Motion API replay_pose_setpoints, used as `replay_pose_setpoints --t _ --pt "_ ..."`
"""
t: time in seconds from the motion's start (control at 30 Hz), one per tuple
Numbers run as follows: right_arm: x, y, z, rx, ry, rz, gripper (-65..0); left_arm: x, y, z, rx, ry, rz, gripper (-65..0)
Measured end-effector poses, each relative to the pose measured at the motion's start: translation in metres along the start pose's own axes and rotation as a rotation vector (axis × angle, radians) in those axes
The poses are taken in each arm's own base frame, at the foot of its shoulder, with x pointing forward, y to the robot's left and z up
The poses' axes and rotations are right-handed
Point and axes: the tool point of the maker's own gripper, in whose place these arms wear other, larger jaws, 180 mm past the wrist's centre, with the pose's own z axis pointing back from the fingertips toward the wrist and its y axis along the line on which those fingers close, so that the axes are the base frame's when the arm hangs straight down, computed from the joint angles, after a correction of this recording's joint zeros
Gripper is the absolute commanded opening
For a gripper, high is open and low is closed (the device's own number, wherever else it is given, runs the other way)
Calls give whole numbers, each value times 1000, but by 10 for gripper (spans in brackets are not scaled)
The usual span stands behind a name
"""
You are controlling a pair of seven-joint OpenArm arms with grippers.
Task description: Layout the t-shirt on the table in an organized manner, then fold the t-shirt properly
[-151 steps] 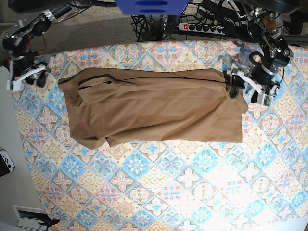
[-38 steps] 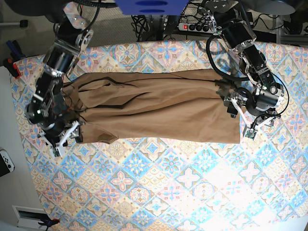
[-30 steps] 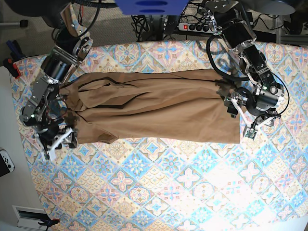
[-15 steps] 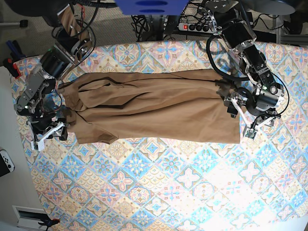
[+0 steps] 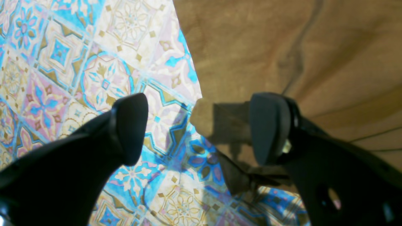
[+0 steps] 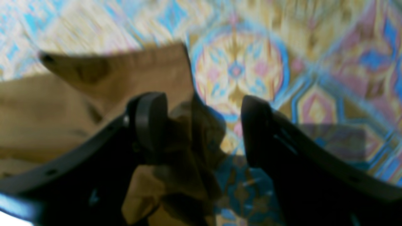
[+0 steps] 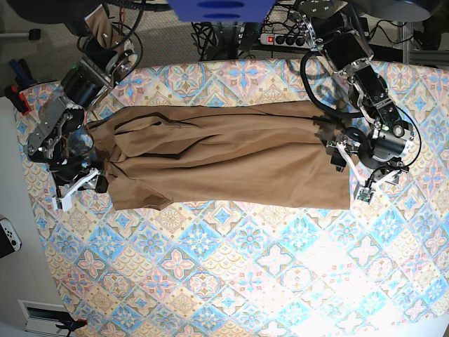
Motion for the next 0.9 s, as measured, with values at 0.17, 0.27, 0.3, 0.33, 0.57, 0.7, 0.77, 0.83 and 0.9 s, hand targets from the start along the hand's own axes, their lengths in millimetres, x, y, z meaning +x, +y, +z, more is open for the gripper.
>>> replay_pose_setpoints --t 0.17,0.27,0.3,0.33,0.57,0.7,0.77,0.83,0.9 --pt "8 21 -10 39 16 82 -291 0 0 0 0 0 0 -162" --pt "16 34 -16 64 12 126 -291 0 0 0 0 -1 0 -162" --pt "24 38 -17 71 -10 135 -291 0 0 0 0 -1 0 -162" --pt "33 40 -17 74 -34 142 -291 0 0 0 0 0 0 -162" --pt "15 60 -53 190 27 37 -291 -1 1 0 2 2 -2 -162" --pt "7 40 -56 200 -11 -20 -291 -6 1 0 2 15 -4 -162" --pt "10 26 -55 175 -35 -48 -291 -6 0 0 1 14 -4 -162" --pt "10 23 -55 176 -57 -66 -291 -4 0 0 0 7 -3 -162" --pt "10 24 -56 177 -67 -69 -291 -4 0 0 1 8 -4 -162"
